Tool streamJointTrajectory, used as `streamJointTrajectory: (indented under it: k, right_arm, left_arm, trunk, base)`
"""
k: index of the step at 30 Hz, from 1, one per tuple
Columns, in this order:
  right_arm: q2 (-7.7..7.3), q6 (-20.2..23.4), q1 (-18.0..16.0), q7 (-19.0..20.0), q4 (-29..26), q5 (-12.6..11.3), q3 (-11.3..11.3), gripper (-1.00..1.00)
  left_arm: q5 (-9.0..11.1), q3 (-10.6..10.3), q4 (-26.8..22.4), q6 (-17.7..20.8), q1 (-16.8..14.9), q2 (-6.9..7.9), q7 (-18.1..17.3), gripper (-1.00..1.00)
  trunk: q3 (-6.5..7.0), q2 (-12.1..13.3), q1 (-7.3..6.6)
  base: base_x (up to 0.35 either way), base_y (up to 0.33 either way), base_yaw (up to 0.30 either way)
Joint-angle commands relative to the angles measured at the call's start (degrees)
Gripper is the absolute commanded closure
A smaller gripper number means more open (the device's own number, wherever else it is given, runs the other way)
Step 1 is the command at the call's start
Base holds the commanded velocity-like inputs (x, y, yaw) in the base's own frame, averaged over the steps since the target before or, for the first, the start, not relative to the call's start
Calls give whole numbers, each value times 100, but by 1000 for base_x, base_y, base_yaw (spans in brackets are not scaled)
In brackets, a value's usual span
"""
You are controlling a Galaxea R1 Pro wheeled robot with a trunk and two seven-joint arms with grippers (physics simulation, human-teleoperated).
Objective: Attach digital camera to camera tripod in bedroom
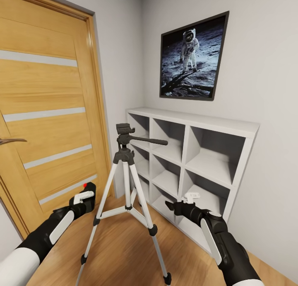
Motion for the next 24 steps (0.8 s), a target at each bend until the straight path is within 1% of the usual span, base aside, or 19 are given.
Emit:
streamJointTrajectory:
  k: [1, 4, 6, 8, 9, 11, 13, 15, 17, 18, 19, 20, 21, 22, 23, 24]
  right_arm:
    - [3, 37, -4, -4, -8, -42, -2, -100]
    - [8, 37, -3, -27, -11, -44, 6, -100]
    - [8, 36, -2, -61, -3, -52, 2, -100]
    - [8, 36, -1, -42, -1, -51, 0, -100]
    - [8, 36, -2, -34, -4, -55, -1, -100]
    - [4, 36, -2, -2, -34, -101, -2, -100]
    - [5, 36, 0, 41, -61, -119, 2, -100]
    - [4, 36, 1, 124, -87, -129, 1, -100]
    - [2, 36, -1, 243, -140, -130, -5, -100]
    - [-3, 40, -2, 339, -187, -131, -14, -100]
    - [-4, 48, -3, 391, -214, -129, -17, -100]
    - [-6, 63, -3, 500, -266, -126, -21, -100]
    - [-7, 70, -4, 554, -286, -120, -22, -100]
    - [-8, 80, -4, 653, -317, -95, -25, -100]
    - [-8, 84, -4, 695, -328, -86, -24, -100]
    - [-9, 92, -3, 760, -347, -74, -20, -100]
  left_arm:
    - [46, -30, 0, 17, -5, 10, 51, 100]
    - [22, -35, 32, 34, -5, 24, 97, 100]
    - [10, -10, -76, 64, -5, 122, 170, 100]
    - [12, 14, -307, 76, -5, 252, 185, 100]
    - [12, 17, -394, 77, -5, 279, 187, 100]
    - [4, 15, -785, 90, -5, 389, 193, 100]
    - [2, 10, -1043, 121, -5, 444, 204, 100]
    - [6, 8, -1211, 223, -5, 463, 212, 100]
    - [1, 21, -1333, 441, -5, 466, 227, 100]
    - [-1, 30, -1399, 637, -5, 469, 267, 100]
    - [-2, 33, -1430, 739, -5, 477, 305, 100]
    - [-3, 54, -1488, 943, -5, 506, 429, 100]
    - [-3, 76, -1527, 1041, -5, 528, 510, 100]
    - [-4, 152, -1640, 1233, -13, 597, 698, 100]
    - [-4, 206, -1716, 1331, -18, 641, 799, 100]
    - [-4, 342, -1892, 1543, -26, 739, 1002, 100]
  trunk:
    - [-7, -5, 0]
    - [-7, -5, 0]
    - [-7, -5, 0]
    - [-7, -5, 0]
    - [-7, -5, 0]
    - [-7, -5, 0]
    - [-7, -5, 0]
    - [-7, -5, 0]
    - [-7, -5, 0]
    - [-7, -5, 0]
    - [-7, -5, 0]
    - [-7, -5, 0]
    - [-7, -5, 0]
    - [-7, -5, 0]
    - [-7, -5, 0]
    - [-7, -5, 0]
  base:
    - [0, 0, 0]
    - [0, 0, 0]
    - [0, 0, 0]
    - [0, 0, 0]
    - [0, 0, 0]
    - [0, 0, 0]
    - [0, 0, 0]
    - [0, 0, 0]
    - [0, 0, 0]
    - [0, 0, 0]
    - [0, 0, 0]
    - [0, 0, 0]
    - [0, 0, 0]
    - [0, 0, 0]
    - [0, 0, 0]
    - [0, 0, 0]
